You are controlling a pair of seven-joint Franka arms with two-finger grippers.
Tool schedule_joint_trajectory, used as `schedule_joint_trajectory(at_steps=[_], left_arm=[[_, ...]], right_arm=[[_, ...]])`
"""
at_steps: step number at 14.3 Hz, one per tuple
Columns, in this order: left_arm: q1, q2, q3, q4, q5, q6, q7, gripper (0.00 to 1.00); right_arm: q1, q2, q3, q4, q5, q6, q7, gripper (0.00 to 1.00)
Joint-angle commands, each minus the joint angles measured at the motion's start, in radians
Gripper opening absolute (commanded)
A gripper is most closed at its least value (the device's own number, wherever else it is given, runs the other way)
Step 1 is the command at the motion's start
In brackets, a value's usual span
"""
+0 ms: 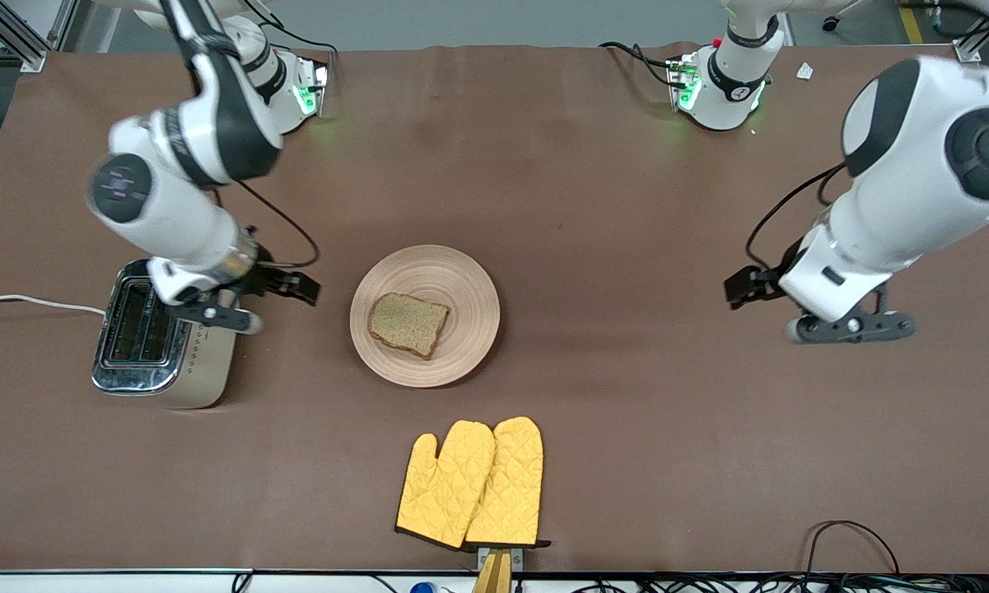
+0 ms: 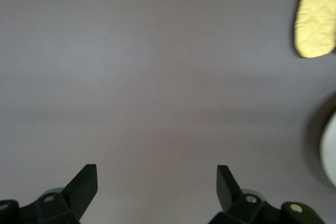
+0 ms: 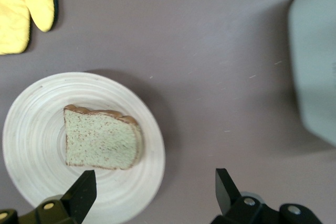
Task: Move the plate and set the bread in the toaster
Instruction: 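Release the plate with the left gripper while the right gripper reaches the bread, then grasp the bread slice's crust with the right gripper and lift it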
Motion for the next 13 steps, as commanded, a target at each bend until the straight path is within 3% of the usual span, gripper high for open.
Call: schedule_joint_trajectory(at_steps=[1,5,11,13], left_arm=[[0.057,-0.069,0.003,0.021,0.046,-0.047,0.002,1.0],[0.086,-0.126,-0.001,0.022,0.038,-0.057,0.017,1.0],[0.088,-0.202,0.001,0.021,-0.002,-0.131,0.059,1.0],[0.114,-0.23,0.013,0.019,-0.048,-0.148,0.109,1.0]], right_arm=[[0.061,0.098,-0.01,-0.006,0.02,0.109,0.082,0.99],[0.082,0.207,-0.01,-0.018,0.02,0.238,0.082,0.89],[0.119,0.268,-0.008,-0.035,0.024,0.307,0.113,0.7],[0.133,0.279,-0.008,-0.037,0.024,0.321,0.125,0.68]])
